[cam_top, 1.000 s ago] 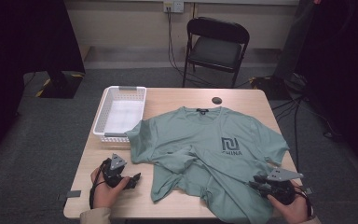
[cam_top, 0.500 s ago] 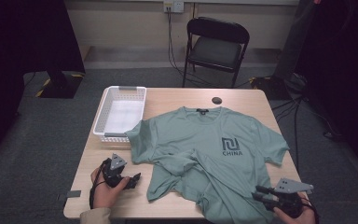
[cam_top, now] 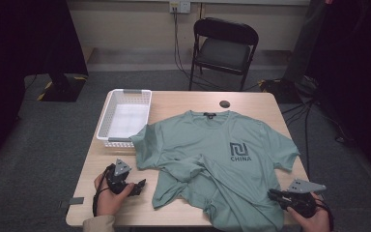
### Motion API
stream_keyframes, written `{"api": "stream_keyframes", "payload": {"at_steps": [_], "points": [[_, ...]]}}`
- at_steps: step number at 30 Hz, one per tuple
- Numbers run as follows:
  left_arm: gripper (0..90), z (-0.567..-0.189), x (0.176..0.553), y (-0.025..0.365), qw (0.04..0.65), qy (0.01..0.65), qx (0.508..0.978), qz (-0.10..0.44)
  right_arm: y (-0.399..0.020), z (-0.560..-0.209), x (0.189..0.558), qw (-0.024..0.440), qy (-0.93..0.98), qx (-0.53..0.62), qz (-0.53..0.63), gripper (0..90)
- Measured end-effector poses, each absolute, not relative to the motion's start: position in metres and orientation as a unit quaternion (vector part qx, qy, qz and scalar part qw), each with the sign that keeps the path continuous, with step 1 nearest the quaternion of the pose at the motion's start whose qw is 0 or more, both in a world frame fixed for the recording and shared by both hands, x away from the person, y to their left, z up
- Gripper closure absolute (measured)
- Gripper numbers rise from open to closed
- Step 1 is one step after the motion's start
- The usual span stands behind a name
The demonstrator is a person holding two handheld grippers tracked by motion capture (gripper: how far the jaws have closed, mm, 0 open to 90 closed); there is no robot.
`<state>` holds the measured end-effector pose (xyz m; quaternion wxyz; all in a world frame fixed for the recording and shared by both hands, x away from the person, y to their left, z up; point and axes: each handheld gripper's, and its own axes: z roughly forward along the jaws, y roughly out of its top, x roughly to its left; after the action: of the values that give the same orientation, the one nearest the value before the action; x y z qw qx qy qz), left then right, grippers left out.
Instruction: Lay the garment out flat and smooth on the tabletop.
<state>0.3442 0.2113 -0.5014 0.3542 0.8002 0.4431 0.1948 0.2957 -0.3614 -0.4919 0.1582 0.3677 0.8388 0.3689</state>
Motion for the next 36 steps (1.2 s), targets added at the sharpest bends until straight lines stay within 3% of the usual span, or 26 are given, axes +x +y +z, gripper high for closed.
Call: {"api": "stream_keyframes", "payload": {"at_steps": [2, 5, 7, 12, 20, 36], "points": [[13.0, -0.501, 0.344, 0.211, 0.354, 0.443, 0.800, 0.195, -0.365, -0.490, 0.296, 0.175, 0.829, 0.379, 0.372, 49.7], [13.0, -0.501, 0.344, 0.211, 0.354, 0.443, 0.800, 0.195, -0.367, -0.485, 0.308, 0.198, 0.814, 0.386, 0.387, 28.4], [13.0, -0.501, 0.344, 0.211, 0.354, 0.443, 0.800, 0.195, -0.366, -0.483, 0.321, 0.211, 0.808, 0.396, 0.381, 20.4], [12.9, -0.501, 0.344, 0.211, 0.354, 0.443, 0.800, 0.195, -0.361, -0.487, 0.354, 0.214, 0.802, 0.411, 0.377, 12.5], [12.9, -0.501, 0.344, 0.211, 0.354, 0.443, 0.800, 0.195, -0.351, -0.491, 0.382, 0.215, 0.798, 0.421, 0.373, 12.5], [16.3, -0.500, 0.343, 0.204, 0.366, 0.430, 0.802, 0.195, -0.353, -0.500, 0.388, 0.192, 0.810, 0.428, 0.353, 12.0]]}}
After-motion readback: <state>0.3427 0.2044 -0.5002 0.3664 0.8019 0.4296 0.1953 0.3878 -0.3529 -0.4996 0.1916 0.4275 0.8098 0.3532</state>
